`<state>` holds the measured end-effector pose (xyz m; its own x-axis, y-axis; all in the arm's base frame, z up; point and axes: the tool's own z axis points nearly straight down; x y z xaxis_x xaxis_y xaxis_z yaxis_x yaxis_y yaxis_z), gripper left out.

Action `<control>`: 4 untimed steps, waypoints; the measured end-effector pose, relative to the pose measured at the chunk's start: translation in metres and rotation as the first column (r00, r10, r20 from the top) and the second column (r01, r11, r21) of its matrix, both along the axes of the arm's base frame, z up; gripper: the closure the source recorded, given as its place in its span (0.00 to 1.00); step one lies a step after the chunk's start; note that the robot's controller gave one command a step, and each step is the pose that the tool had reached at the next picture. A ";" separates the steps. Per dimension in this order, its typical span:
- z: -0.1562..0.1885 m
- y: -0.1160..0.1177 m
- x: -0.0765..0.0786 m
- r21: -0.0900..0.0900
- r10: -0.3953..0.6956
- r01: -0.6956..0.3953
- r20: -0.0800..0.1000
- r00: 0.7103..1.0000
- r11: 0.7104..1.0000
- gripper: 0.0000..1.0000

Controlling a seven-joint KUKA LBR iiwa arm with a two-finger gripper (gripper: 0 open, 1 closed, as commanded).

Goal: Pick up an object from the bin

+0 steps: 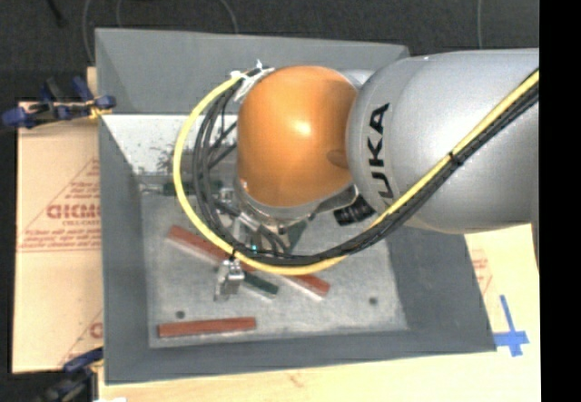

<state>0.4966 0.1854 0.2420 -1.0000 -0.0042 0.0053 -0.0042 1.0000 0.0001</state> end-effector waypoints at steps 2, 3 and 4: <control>-0.051 -0.005 0.009 0.004 -0.029 0.029 0.014 0.999 1.000 0.00; -0.116 -0.019 0.034 0.001 0.141 -0.141 0.011 0.990 0.990 0.00; -0.147 -0.031 0.072 0.001 0.110 -0.110 0.008 0.994 0.994 0.00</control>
Offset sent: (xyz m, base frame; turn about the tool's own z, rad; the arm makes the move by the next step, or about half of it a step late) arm 0.0155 -0.0121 -0.1463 0.0784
